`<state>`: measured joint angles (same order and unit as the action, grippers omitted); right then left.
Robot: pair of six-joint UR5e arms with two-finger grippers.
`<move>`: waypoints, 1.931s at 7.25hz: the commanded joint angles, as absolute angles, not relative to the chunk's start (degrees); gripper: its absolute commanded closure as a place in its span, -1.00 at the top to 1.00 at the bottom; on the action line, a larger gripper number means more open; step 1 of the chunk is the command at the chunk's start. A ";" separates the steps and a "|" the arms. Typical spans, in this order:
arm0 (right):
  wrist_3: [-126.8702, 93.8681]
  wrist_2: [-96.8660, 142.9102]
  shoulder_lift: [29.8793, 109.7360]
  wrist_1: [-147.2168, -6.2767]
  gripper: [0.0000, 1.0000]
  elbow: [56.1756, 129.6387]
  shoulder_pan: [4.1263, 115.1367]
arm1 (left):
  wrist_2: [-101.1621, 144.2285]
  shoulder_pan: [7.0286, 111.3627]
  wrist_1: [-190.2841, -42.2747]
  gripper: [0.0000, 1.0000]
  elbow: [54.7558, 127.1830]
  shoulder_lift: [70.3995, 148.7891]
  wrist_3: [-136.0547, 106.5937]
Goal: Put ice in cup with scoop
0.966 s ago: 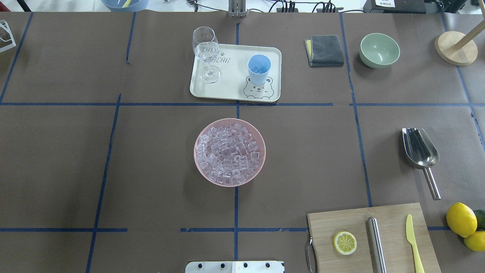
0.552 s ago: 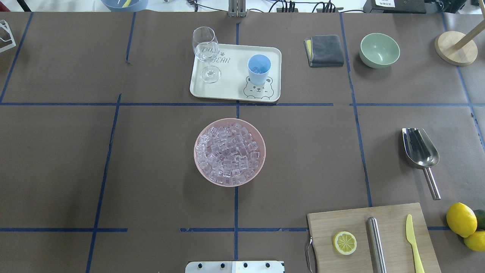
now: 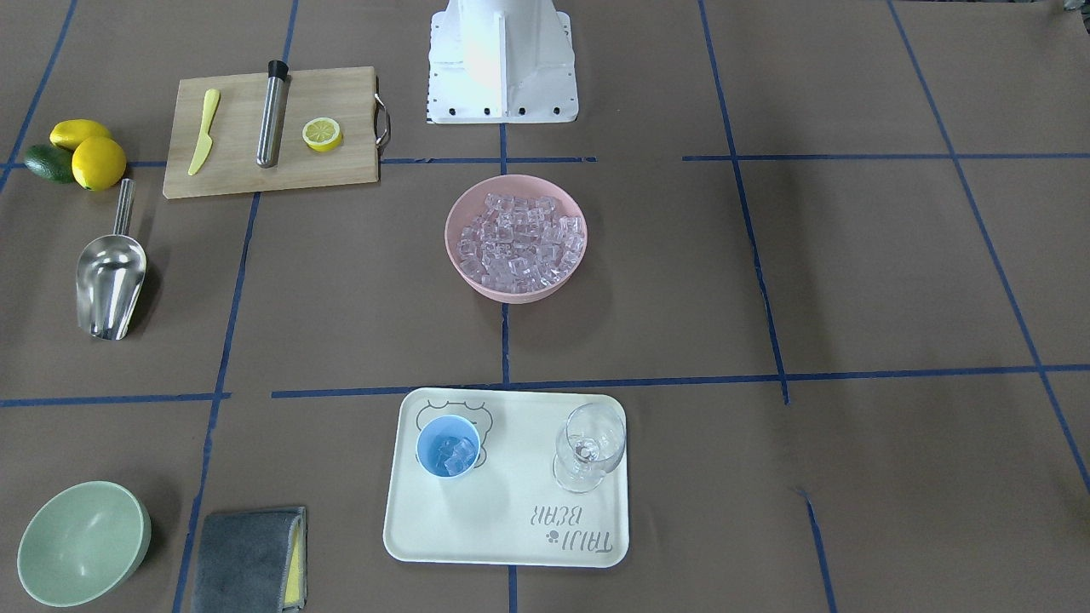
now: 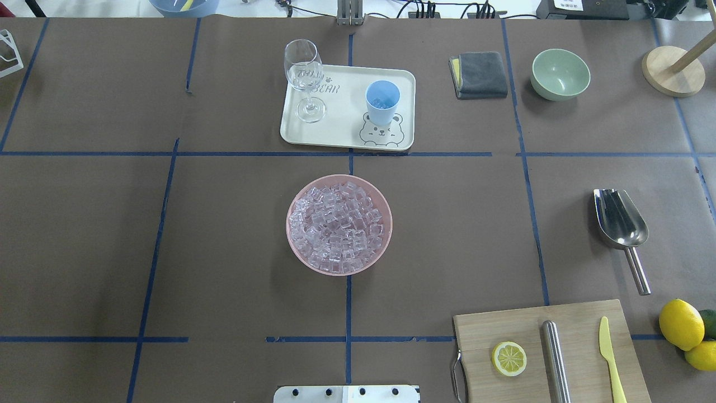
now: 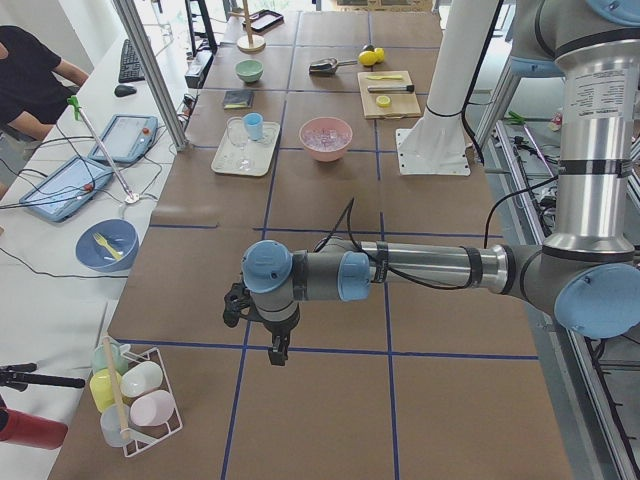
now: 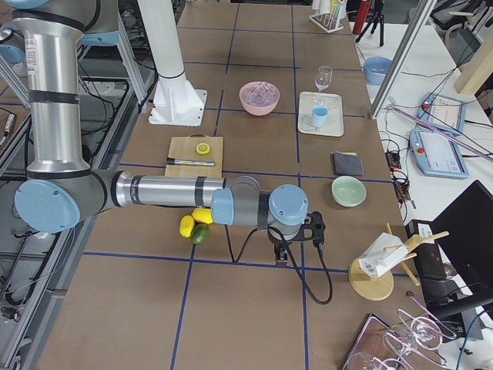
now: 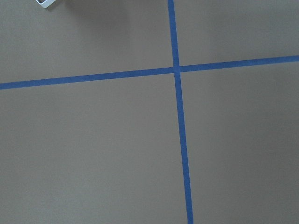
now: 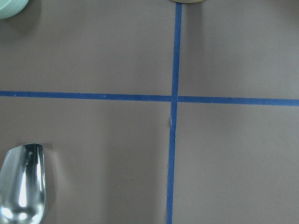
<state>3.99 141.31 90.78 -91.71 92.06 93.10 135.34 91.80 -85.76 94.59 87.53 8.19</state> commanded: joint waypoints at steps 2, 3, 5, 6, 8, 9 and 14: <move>3.78 136.86 91.23 -91.67 1.00 92.46 93.16 | 135.35 91.85 -85.69 1.00 94.74 87.45 8.17; 3.43 136.76 90.88 -91.67 1.00 92.29 93.16 | 135.35 91.85 -85.78 1.00 94.75 87.45 8.17; 3.25 136.76 90.27 -91.67 1.00 91.85 93.16 | 135.35 91.85 -85.69 1.00 94.75 87.63 8.17; 3.16 136.84 90.26 -91.76 1.00 91.76 93.08 | 135.26 91.93 -85.69 1.00 94.75 87.63 8.17; 3.25 136.85 90.18 -91.67 1.00 91.76 93.08 | 135.18 91.93 -85.78 1.00 94.83 87.63 8.17; 3.25 136.76 90.18 -91.67 1.00 91.67 93.08 | 135.18 92.02 -85.78 1.00 94.83 87.63 8.17; 3.34 136.58 89.47 -91.76 1.00 91.58 93.08 | 135.18 92.02 -85.78 1.00 94.83 87.80 8.17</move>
